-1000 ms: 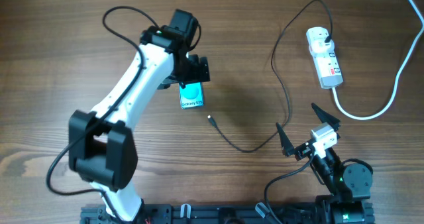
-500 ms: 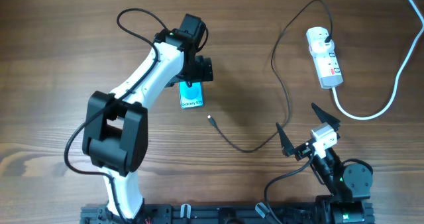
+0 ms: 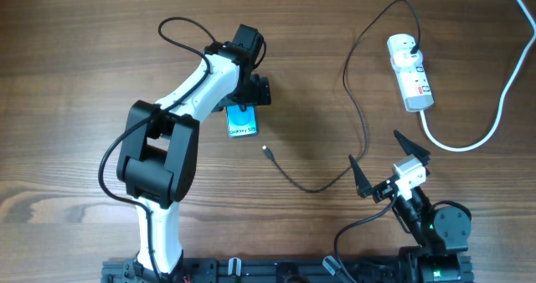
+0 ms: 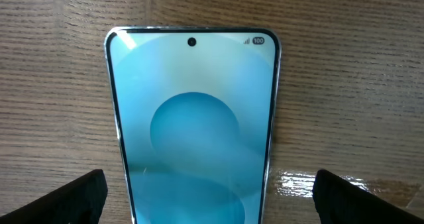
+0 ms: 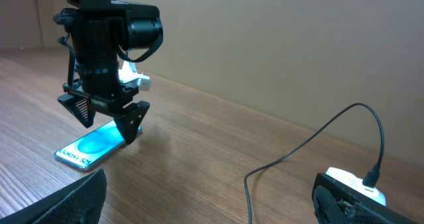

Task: Plug charger to phone and switch on socket
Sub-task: 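Lower the left gripper and grasp the phone's top edge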

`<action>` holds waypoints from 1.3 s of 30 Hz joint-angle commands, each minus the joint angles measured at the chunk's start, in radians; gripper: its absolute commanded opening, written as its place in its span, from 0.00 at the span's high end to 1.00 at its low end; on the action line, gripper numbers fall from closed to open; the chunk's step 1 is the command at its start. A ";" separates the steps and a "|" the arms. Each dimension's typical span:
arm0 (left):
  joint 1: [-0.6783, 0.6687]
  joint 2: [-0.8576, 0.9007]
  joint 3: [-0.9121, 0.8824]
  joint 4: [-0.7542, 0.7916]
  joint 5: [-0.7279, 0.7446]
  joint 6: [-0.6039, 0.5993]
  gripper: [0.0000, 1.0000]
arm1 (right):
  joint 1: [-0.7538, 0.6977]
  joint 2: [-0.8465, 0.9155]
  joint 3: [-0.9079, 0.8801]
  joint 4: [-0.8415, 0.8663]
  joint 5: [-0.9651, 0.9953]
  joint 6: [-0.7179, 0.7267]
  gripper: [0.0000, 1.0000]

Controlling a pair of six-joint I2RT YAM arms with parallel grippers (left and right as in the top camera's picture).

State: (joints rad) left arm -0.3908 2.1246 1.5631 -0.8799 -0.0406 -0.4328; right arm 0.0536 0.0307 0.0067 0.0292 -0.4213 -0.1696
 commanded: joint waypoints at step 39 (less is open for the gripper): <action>0.023 0.018 -0.123 0.079 0.048 -0.021 0.15 | 0.002 -0.002 -0.002 0.003 0.003 0.013 0.00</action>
State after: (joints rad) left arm -0.3752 2.1105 1.4731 -0.8024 -0.0334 -0.4500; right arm 0.0536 0.0307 0.0067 0.0292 -0.4213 -0.1692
